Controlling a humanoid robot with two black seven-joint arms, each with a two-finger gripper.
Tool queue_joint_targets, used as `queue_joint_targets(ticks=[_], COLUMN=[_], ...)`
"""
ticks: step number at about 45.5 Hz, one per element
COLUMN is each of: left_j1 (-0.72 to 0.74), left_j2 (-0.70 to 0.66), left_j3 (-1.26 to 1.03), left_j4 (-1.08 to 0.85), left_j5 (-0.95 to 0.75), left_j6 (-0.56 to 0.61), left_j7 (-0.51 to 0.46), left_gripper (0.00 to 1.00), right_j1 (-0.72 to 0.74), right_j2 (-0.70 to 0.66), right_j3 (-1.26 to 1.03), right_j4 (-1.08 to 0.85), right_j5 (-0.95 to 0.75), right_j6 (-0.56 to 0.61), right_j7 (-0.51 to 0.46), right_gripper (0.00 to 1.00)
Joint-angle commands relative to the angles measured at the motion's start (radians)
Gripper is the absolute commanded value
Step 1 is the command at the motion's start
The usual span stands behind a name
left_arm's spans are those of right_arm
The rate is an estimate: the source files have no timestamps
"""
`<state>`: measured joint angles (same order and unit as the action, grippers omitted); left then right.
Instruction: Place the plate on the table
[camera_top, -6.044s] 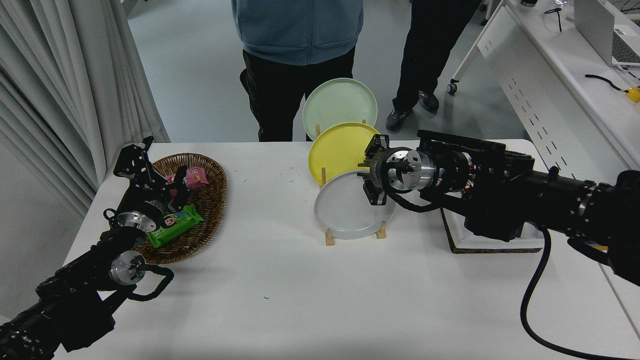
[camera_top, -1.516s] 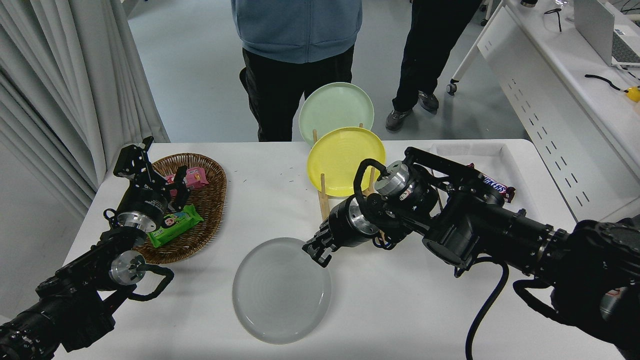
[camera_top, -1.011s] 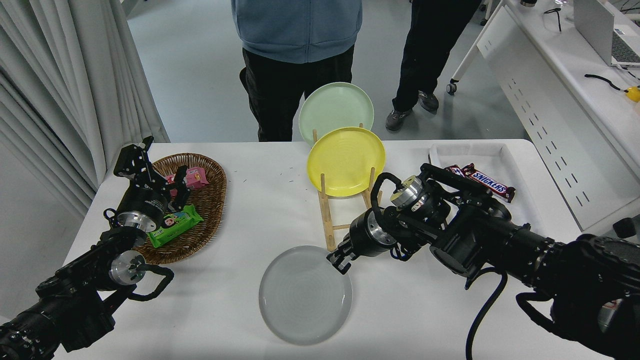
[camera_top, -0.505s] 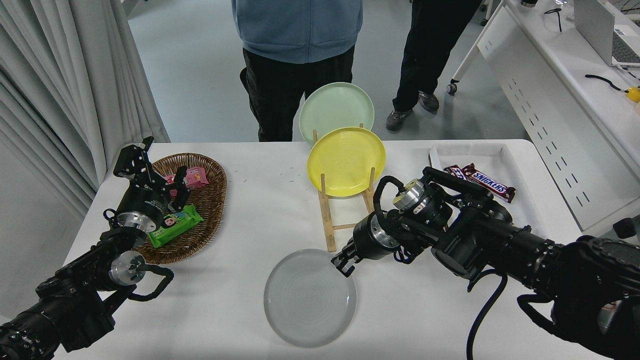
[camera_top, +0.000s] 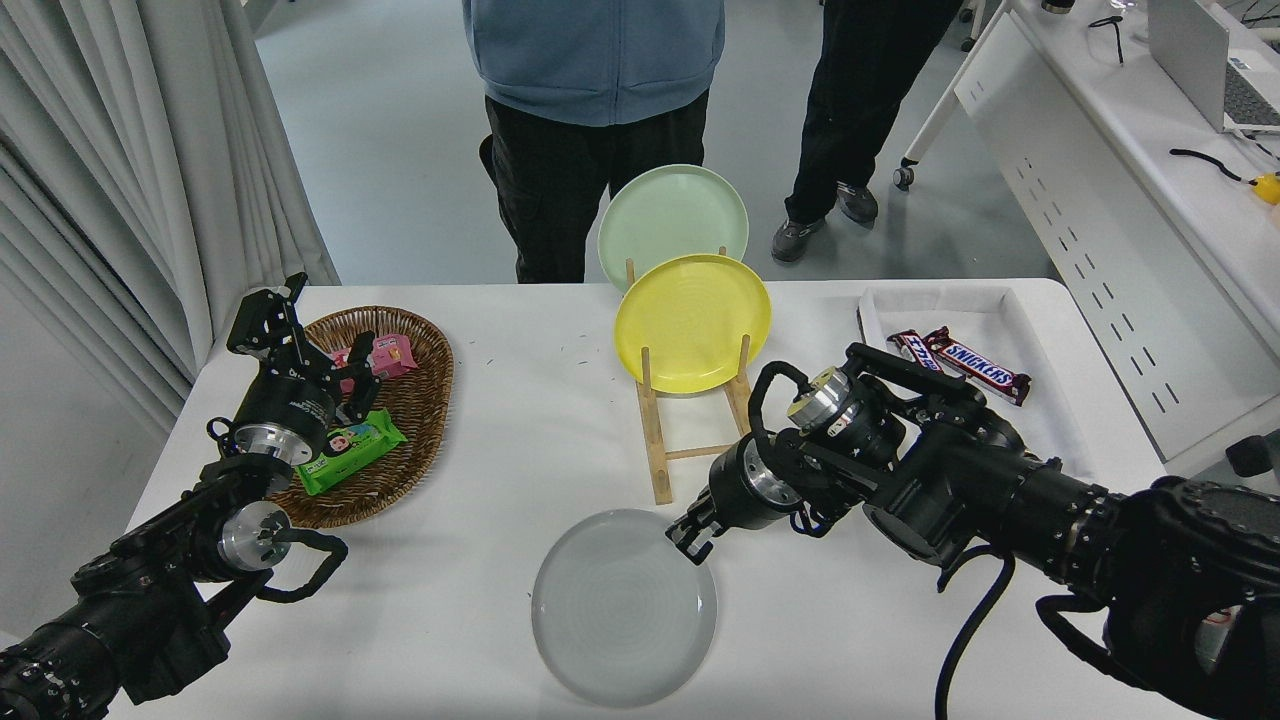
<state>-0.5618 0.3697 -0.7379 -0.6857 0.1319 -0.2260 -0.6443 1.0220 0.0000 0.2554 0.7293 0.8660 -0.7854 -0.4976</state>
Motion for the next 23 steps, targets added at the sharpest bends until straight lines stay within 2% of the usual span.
queue_joint_targets(ticks=[1, 23], left_j1=[-0.001, 0.0], left_j2=[0.0, 0.0], left_j3=[0.0, 0.0], left_j4=[0.0, 0.0], left_j5=[0.0, 0.0], left_j6=[-0.001, 0.001], left_j7=[0.0, 0.0], left_gripper=[1.0, 1.0], right_j1=[0.003, 0.018], right_j2=[0.0, 0.0], right_j3=[-0.005, 0.002], right_j4=[-0.007, -0.039], right_j5=[-0.001, -0.007], right_j6=[0.0, 0.0], right_j7=[0.002, 0.004], right_gripper=[0.0, 0.0])
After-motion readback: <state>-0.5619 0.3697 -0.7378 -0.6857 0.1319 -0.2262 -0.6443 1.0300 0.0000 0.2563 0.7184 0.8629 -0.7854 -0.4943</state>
